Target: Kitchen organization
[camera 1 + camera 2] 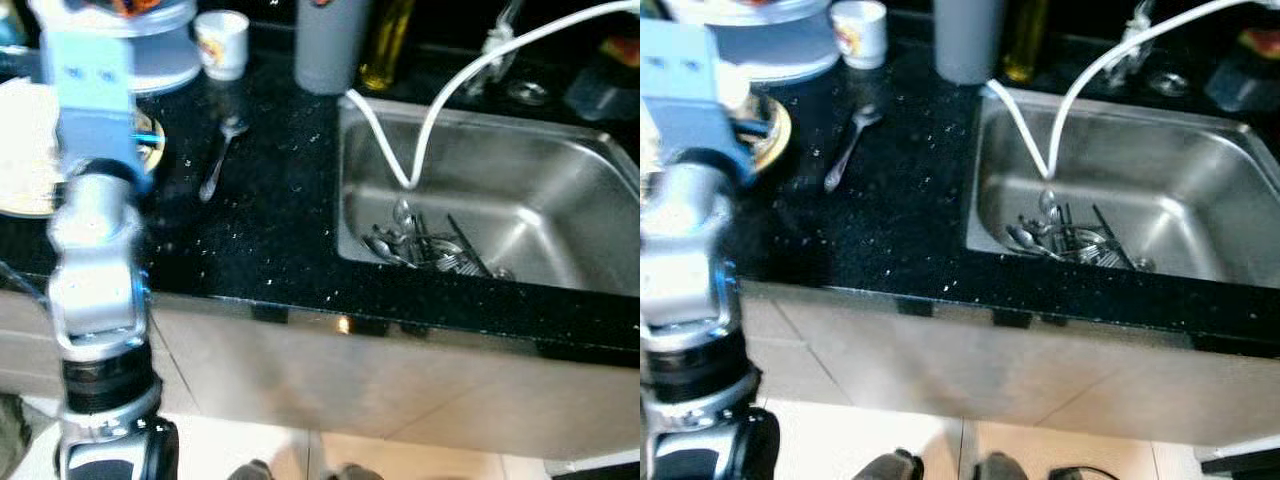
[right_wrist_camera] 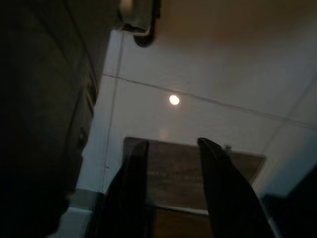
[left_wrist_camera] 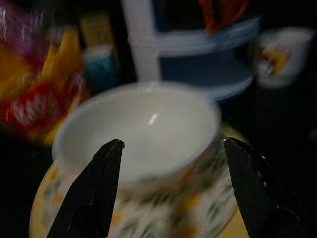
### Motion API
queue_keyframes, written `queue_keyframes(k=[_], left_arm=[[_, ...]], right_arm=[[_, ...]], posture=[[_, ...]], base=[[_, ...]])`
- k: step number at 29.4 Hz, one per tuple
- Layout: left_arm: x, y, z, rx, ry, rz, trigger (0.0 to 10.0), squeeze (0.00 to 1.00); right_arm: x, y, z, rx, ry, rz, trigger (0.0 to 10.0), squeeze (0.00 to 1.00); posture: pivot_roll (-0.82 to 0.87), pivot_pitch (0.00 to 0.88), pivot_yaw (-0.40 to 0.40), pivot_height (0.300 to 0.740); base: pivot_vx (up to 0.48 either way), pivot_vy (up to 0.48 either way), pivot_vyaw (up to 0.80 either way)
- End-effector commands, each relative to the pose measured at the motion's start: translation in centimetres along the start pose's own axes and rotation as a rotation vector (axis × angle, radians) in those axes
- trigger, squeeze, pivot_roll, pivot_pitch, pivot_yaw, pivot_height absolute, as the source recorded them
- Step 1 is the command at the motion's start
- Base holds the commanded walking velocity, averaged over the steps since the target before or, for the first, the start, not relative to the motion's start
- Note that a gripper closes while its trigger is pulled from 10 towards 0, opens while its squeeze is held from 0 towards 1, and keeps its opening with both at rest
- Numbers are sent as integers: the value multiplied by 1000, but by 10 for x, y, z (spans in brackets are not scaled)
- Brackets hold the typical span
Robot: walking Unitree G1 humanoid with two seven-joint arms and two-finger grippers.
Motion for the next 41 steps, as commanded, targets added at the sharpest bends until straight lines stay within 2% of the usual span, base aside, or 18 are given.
queue_keyframes(k=[1,4,8,11,14,19,22,26,28,32,37,38,41], left_arm=[[-10,-4,6,-46,49,-64,10000,0],[-14,-11,19,-142,77,-85,10000,0],[-15,-18,28,-197,82,-93,10000,0],[-13,-23,38,-266,101,-62,10000,0],[-6,-27,52,-377,176,-12,10000,0],[4,-30,60,-427,207,19,10000,0],[13,-32,62,-430,215,48,10000,0],[20,-38,64,-426,249,63,10000,0],[11,-43,61,-389,234,20,10000,0],[-18,-51,53,-314,258,-136,10000,0],[-23,-53,51,-296,273,-164,10000,0],[-28,-55,45,-265,265,-184,10000,0],[-31,-57,42,-251,254,-195,10000,0]], right_arm=[[28,0,-1,2,-8,99,10000,0],[27,0,-1,0,-9,97,10000,0],[26,0,0,-3,-14,92,10000,0],[23,0,0,-7,-21,88,10000,0],[20,0,1,-10,-32,84,10000,0],[18,0,2,-12,-41,83,10000,0],[17,0,2,-12,-45,83,10000,0],[17,0,1,-9,-47,82,10000,0],[17,0,0,-8,-46,82,10000,0],[19,0,-1,-8,-46,83,10000,0],[18,0,0,-11,-47,82,10000,0],[16,1,2,-16,-47,76,10000,0],[14,1,3,-18,-47,73,10000,0]], posture=[[147,141,-86,740],[140,141,-86,740],[129,141,-84,740],[118,140,-77,740],[108,139,-70,740],[98,138,-63,740],[98,138,-63,740],[103,142,-62,740],[101,142,-61,740],[90,143,-58,740],[85,144,-56,740],[85,145,-57,740],[85,145,-57,740]], base=[[0,0,0],[0,0,0],[0,0,0],[0,0,0],[0,0,0],[0,-281,0],[0,-470,0],[0,0,0],[0,0,0],[0,0,0],[0,0,0],[0,0,0],[0,0,0]])
Point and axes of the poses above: a point about 5 cm out from each wrist's last joint towards the gripper, its own y axis pointing back from the gripper into the wrist, its own x axis along the axis of the wrist's last joint, z = x × y, the point moved 3 cm from there along -y, pointing out of the wrist towards the gripper, and after that the axes turned 6 degrees about -y, right-handed, at the moved point
